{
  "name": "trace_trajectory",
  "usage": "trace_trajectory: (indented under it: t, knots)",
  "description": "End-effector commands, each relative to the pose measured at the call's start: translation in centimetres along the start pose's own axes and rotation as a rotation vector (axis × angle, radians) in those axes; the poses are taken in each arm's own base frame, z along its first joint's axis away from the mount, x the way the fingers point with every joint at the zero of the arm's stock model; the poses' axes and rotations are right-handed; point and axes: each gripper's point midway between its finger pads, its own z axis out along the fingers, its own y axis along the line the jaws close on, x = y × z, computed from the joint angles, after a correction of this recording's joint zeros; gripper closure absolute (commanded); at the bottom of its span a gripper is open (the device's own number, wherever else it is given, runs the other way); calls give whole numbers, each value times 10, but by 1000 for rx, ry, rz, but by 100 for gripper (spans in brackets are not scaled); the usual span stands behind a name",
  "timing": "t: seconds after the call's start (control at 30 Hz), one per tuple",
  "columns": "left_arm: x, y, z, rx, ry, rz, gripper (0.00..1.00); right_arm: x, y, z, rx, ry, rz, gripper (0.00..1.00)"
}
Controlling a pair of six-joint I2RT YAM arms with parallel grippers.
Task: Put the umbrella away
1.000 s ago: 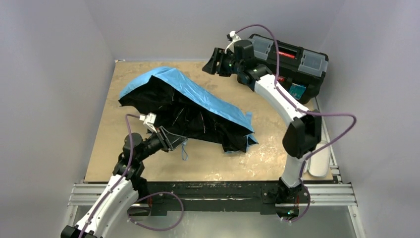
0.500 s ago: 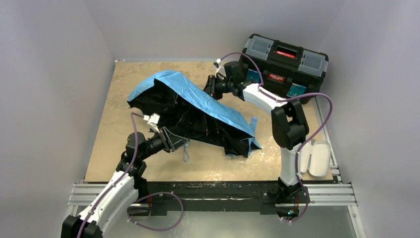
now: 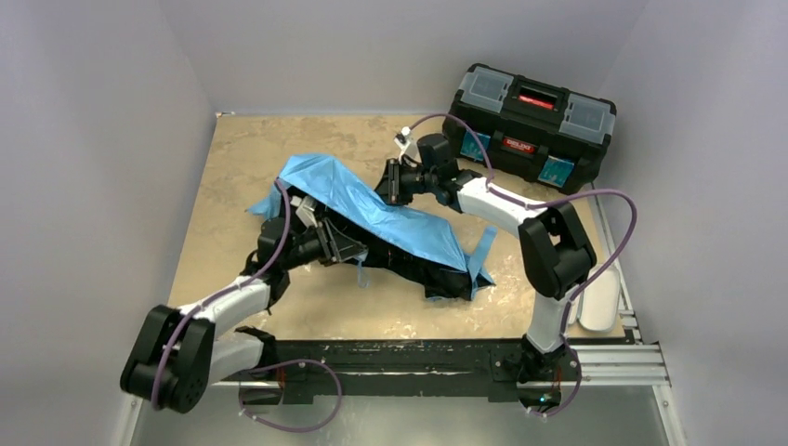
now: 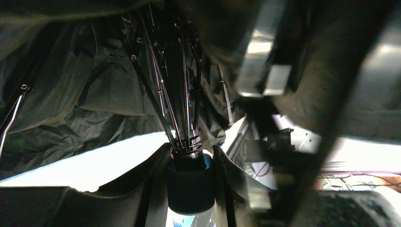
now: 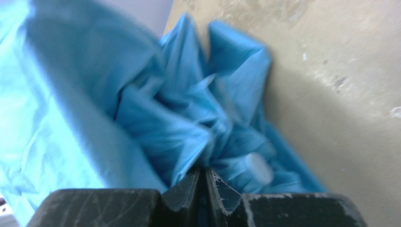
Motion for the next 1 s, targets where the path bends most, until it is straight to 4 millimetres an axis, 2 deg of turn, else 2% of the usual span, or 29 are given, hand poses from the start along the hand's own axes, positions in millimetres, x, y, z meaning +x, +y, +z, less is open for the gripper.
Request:
trace_trajectory:
  t: [0.0,0.17,0.23,0.3,0.33,0.4,0.43,0.5,0.53,0.63,0.7,0.77,0.8,0.97]
  knots:
    - [-73,-59,17,195,-177,181,100,31,50,-10,-132,115,5,90]
    - [-82,-60,28,164,-119,187,100,16,43,-25,-3,66,39,93]
    - [-88,-54,32,75,-74,191,100,10,35,-34,64,41,64,94]
    - [-86,-42,29,-41,-11,183,98,-1,30,-46,121,-17,63,94]
    - [-83,-32,26,-111,17,179,91,-5,25,-50,158,-49,62,93]
    - [-70,-15,12,-228,73,166,81,-16,11,-60,241,-114,63,83]
    - [-62,-8,5,-270,90,162,73,-22,5,-66,275,-141,48,75]
    - [-50,6,-14,-365,94,153,60,-28,-6,-77,338,-170,30,52]
    - [-41,12,-24,-414,110,138,54,-31,-10,-82,363,-182,18,44]
    - [-29,14,-53,-512,106,119,45,-39,-23,-102,472,-207,-9,26]
    - [-27,10,-69,-571,95,93,43,-43,-28,-117,544,-243,-19,20]
    - [-26,-1,-84,-597,90,83,42,-45,-29,-131,591,-280,-26,18]
    - [-26,-7,-91,-606,85,80,38,-44,-30,-138,613,-296,-26,17]
    - [-37,-31,-131,-682,3,140,33,-24,-45,-168,721,-348,5,16]
